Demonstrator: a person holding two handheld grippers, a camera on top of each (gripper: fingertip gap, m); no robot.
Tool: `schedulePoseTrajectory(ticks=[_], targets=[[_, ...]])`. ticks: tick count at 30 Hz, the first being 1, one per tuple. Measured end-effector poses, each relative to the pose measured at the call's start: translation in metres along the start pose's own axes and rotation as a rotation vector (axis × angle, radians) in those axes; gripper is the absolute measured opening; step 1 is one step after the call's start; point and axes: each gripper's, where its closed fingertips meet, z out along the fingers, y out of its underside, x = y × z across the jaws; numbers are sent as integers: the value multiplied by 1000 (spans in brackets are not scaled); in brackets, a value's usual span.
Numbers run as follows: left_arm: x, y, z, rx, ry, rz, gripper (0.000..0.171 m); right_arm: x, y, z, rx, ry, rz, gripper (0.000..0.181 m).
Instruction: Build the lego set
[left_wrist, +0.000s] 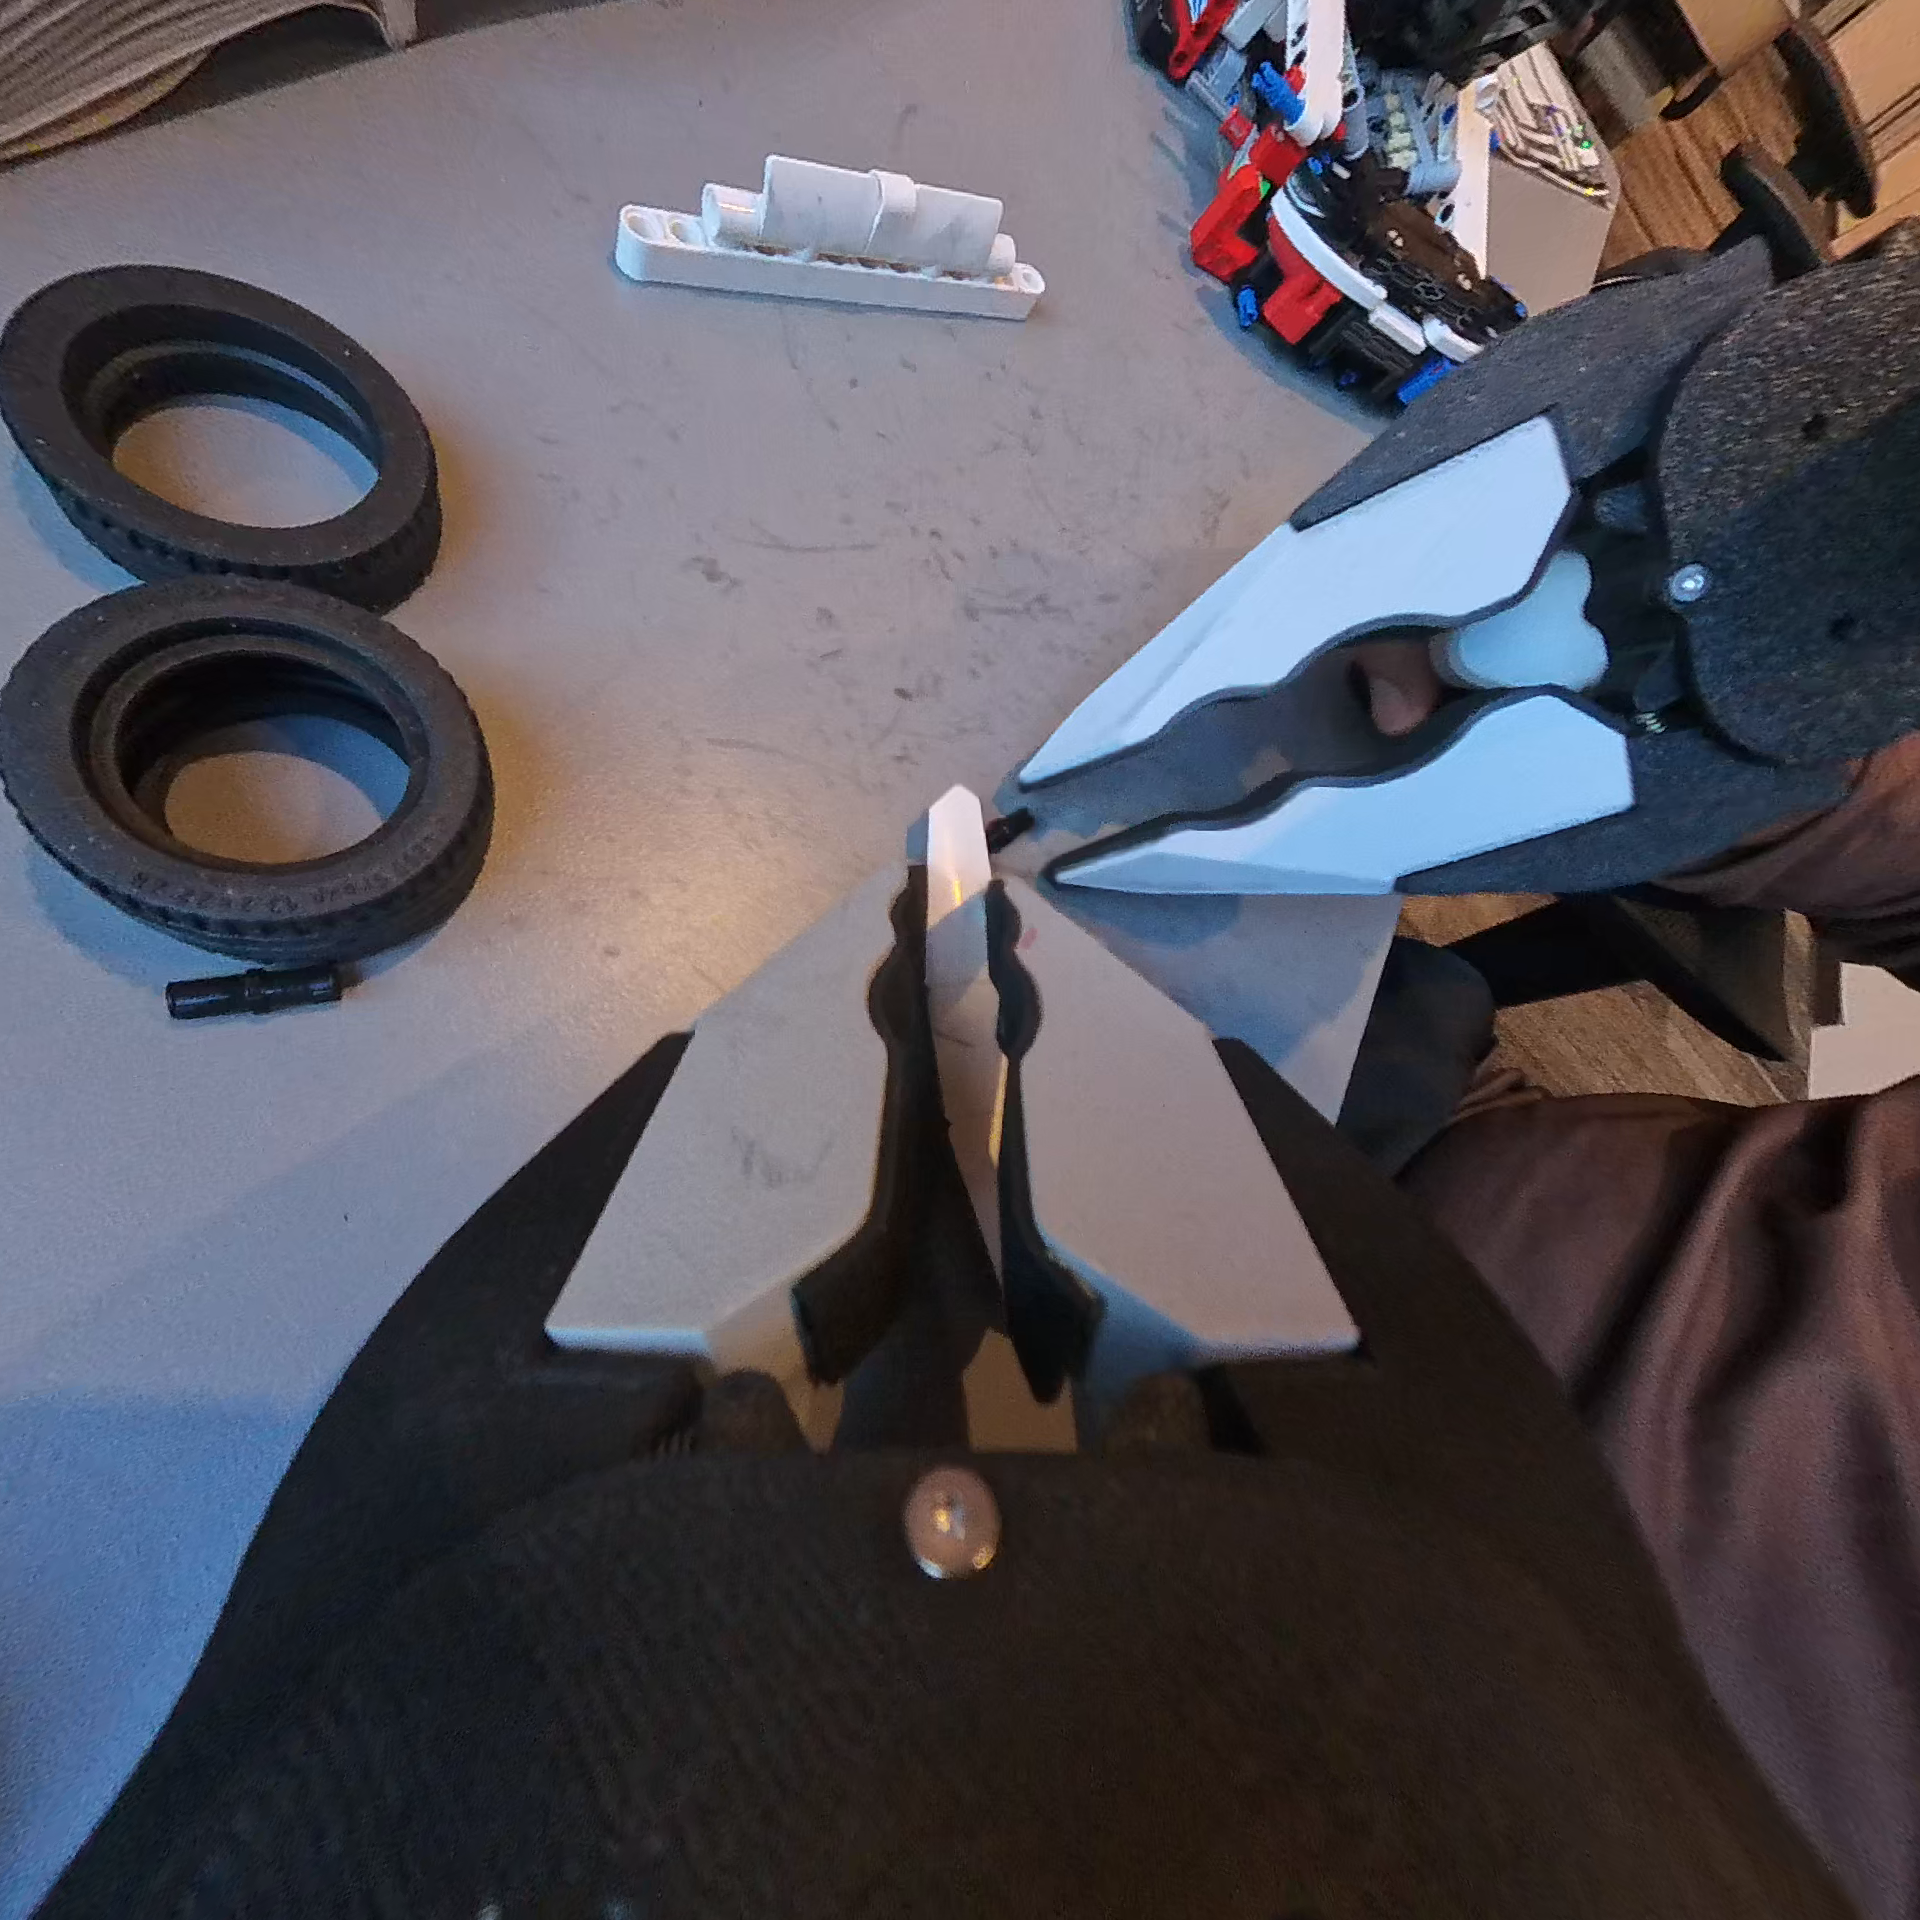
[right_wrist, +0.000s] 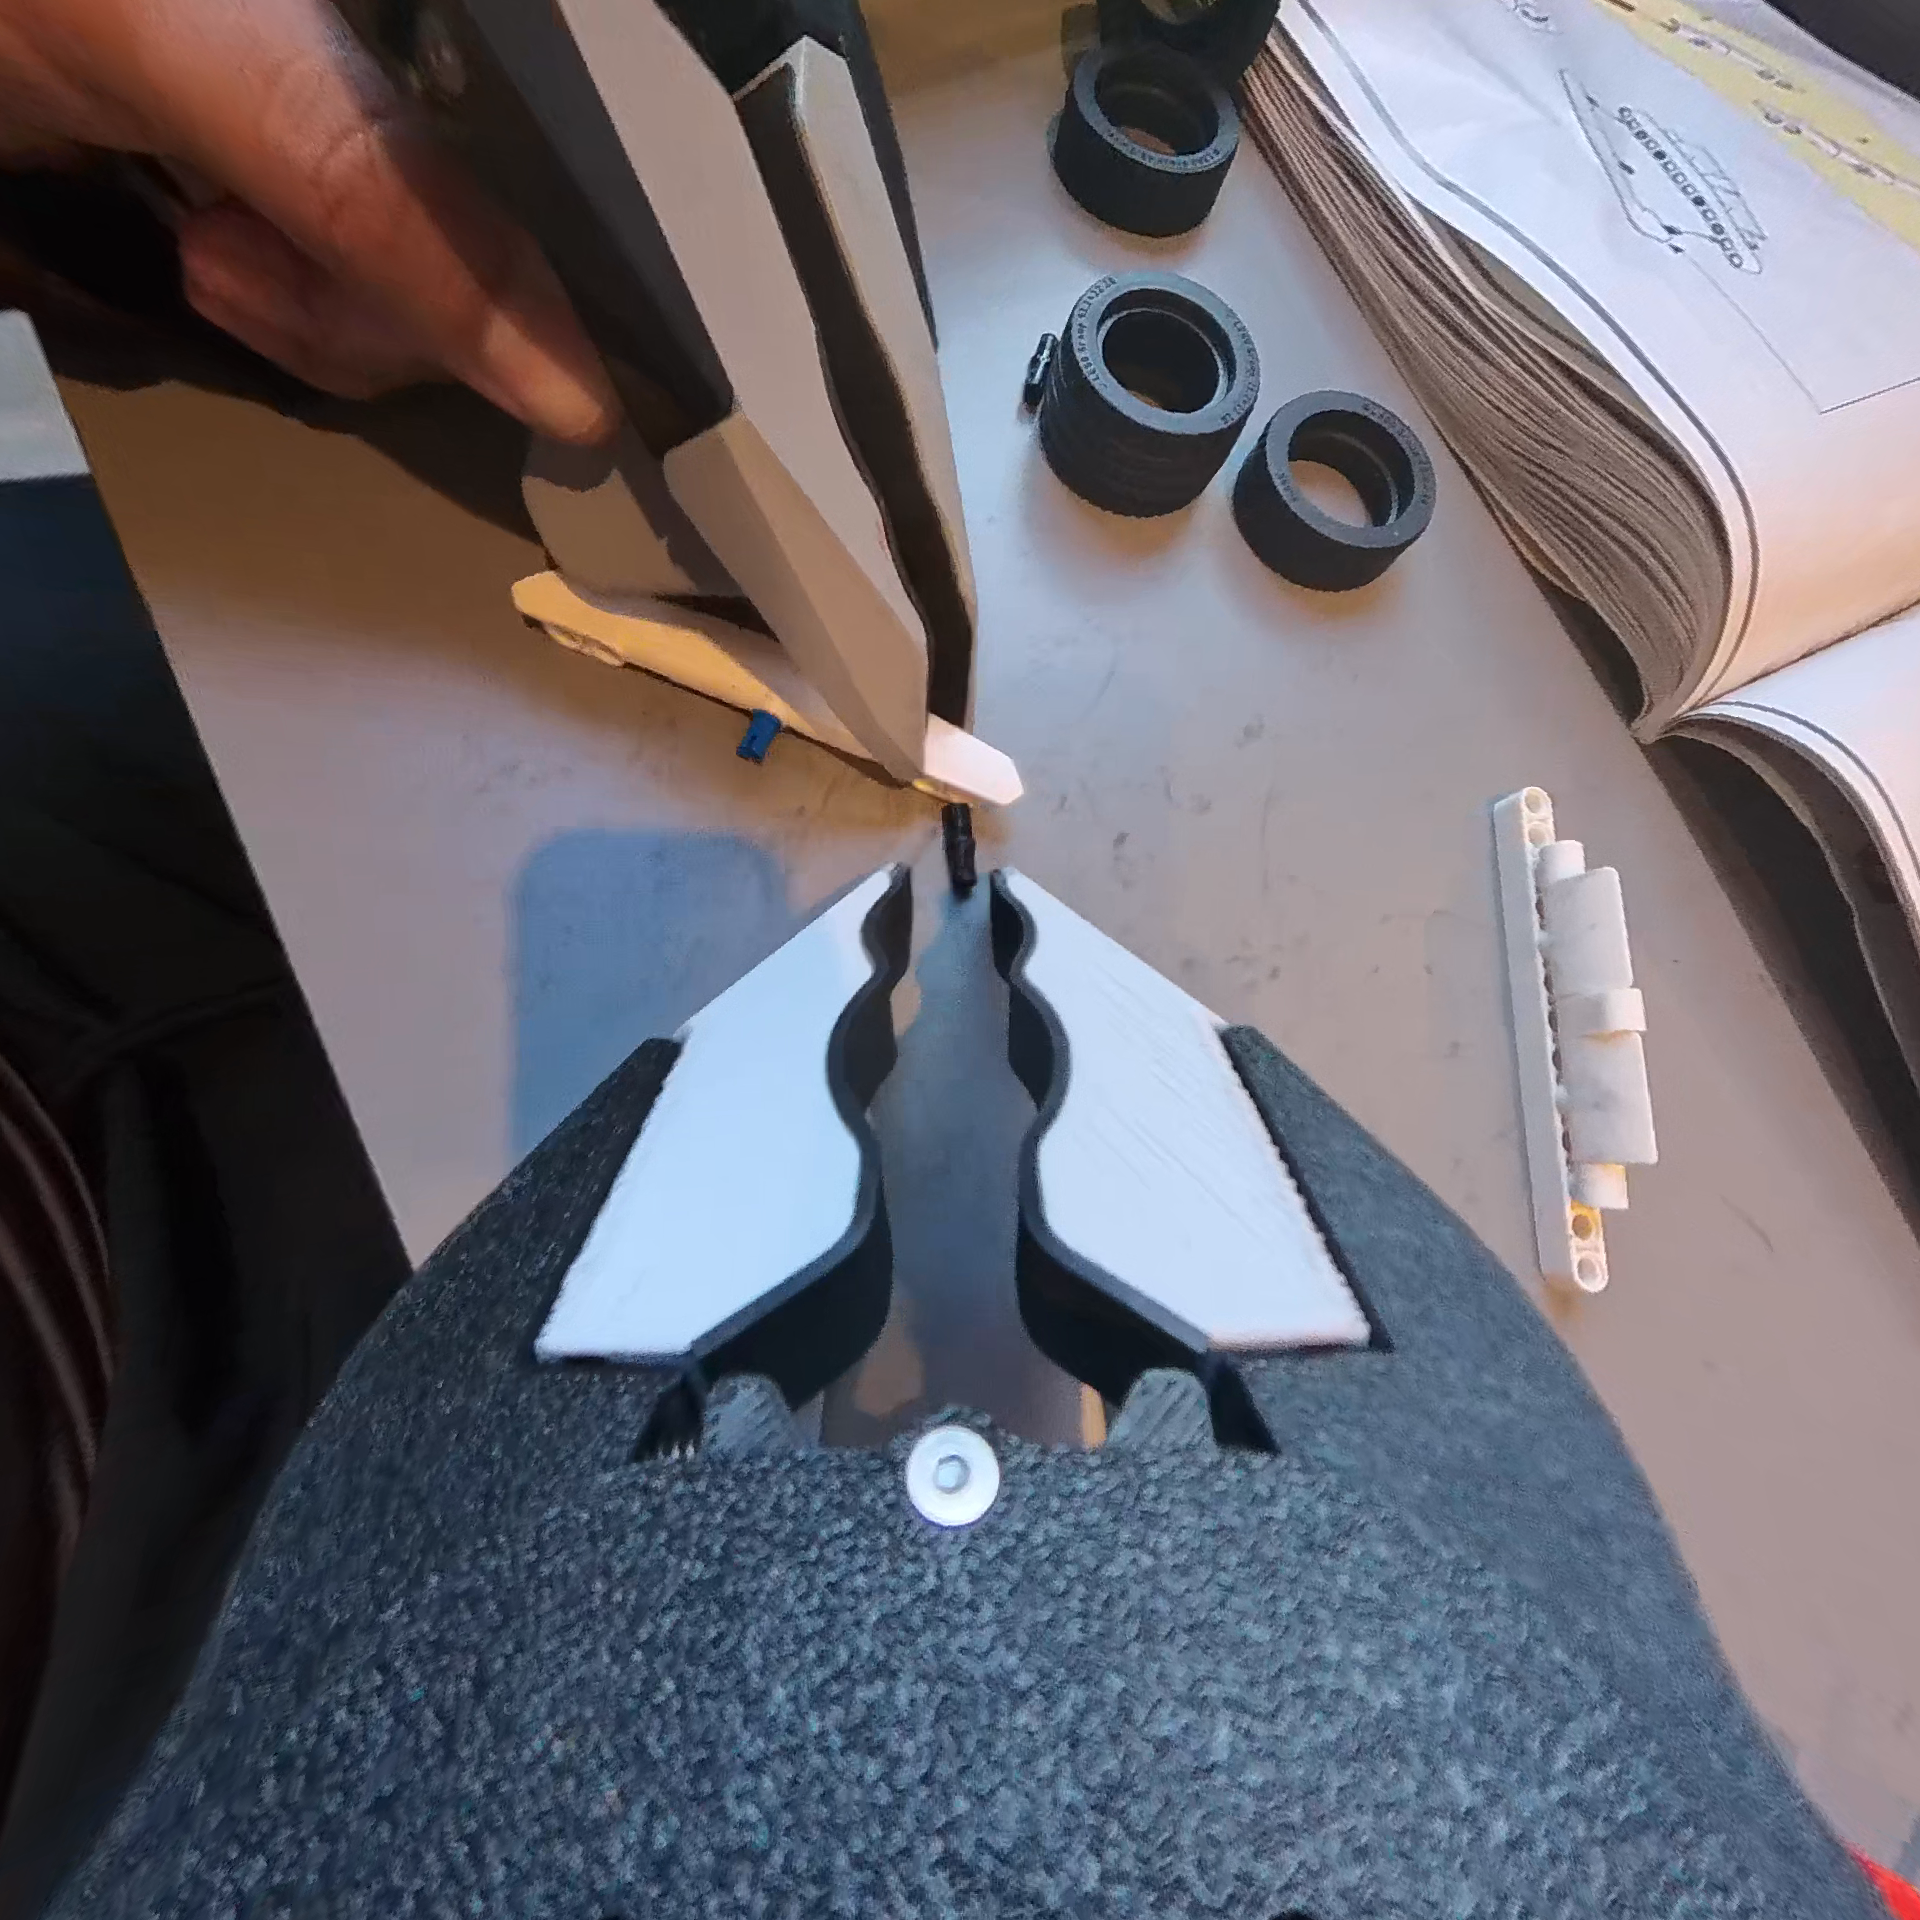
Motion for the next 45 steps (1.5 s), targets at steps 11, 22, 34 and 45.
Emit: schedulePoseTrajectory(ticks=[11,22,34,45], targets=[[3,11,-11,-35,66,34,9,1,-18,-11,72,-142,-156,32],[14,19,-14,-82,166,49,9,-21,-22,8,40,-46,-669,19],[14,29,-18,-174,-101,362,29,-28,-17,9,28,-200,-510,8],[4,24,-17,-253,-421,820,5,-28,-17,8,50,-306,-345,8]])
